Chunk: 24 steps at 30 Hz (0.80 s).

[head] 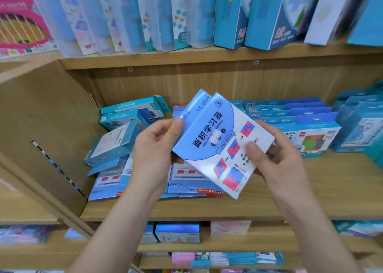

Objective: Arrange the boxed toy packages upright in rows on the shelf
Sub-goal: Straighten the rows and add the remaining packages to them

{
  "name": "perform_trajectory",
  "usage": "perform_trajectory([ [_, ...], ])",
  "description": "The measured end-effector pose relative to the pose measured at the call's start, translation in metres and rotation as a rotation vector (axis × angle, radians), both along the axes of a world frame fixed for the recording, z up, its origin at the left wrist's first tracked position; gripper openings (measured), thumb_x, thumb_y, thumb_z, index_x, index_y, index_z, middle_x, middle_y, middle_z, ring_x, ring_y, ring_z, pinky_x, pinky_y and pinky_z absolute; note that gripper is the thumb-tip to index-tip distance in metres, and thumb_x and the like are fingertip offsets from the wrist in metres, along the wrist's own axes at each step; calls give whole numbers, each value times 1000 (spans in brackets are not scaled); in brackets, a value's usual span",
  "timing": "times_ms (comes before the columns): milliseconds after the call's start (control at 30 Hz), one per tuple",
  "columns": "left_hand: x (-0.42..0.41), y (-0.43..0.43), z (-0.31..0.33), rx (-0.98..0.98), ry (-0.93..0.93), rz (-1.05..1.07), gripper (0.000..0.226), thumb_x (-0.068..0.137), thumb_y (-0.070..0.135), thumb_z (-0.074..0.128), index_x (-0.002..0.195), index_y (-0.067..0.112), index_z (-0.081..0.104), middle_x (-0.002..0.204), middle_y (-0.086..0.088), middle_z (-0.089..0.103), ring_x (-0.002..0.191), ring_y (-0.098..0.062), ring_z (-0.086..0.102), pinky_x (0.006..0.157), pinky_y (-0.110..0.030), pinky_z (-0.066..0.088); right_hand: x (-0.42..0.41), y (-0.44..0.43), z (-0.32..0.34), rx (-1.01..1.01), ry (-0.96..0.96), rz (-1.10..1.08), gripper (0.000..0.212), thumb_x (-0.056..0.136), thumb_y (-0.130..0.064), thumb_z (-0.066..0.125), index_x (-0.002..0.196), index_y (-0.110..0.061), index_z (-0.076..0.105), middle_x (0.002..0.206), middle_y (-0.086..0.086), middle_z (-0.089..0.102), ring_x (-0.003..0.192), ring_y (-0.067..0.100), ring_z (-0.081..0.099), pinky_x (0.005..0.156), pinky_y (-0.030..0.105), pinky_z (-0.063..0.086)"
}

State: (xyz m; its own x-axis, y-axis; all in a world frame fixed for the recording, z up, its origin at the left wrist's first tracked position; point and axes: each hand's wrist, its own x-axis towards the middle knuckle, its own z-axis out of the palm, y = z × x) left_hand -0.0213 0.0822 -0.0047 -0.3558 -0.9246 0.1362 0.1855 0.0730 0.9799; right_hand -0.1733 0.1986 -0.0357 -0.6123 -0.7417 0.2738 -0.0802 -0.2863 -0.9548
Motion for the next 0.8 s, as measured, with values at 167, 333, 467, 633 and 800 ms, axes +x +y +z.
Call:
perform_trajectory([
  [167, -6, 8, -8, 175, 78, -90, 34, 81, 41, 57, 81, 9, 66, 77, -7, 71, 63, -18, 61, 51, -26, 45, 4, 9, 0, 0, -98, -54, 41, 69, -32, 68, 109, -23, 61, 91, 1, 74, 83, 17, 71, 63, 29, 57],
  [333, -9, 22, -8, 164, 107, -132, 35, 75, 47, 54, 84, 18, 71, 83, -9, 74, 73, -19, 68, 56, -29, 53, 3, 16, -6, -65, -164, -97, 39, 69, -27, 68, 108, -24, 63, 92, 0, 75, 83, 16, 71, 63, 29, 57],
  [467, -12, 32, -14, 43, 90, -107, 24, 77, 38, 58, 84, 19, 71, 80, -1, 73, 71, -12, 68, 55, -24, 53, -8, 34, -9, -18, -48, -39, 44, 66, -16, 70, 107, -29, 63, 92, -6, 75, 81, 6, 69, 67, 19, 55],
  [633, -18, 49, -35, -396, -200, -212, 24, 86, 14, 65, 76, 36, 66, 69, 25, 65, 68, 8, 57, 62, -6, 40, -36, 59, -19, 368, 501, -88, 51, 66, -4, 83, 98, -40, 67, 109, -21, 61, 106, 1, 58, 96, 21, 44],
  [800, -24, 50, -47, -598, -307, -227, 19, 85, 16, 66, 83, 35, 70, 75, 32, 64, 75, 10, 60, 66, -3, 38, -21, 64, -16, 401, 513, -80, 58, 66, -7, 83, 96, -49, 56, 93, -30, 64, 93, -5, 58, 73, 1, 38],
])
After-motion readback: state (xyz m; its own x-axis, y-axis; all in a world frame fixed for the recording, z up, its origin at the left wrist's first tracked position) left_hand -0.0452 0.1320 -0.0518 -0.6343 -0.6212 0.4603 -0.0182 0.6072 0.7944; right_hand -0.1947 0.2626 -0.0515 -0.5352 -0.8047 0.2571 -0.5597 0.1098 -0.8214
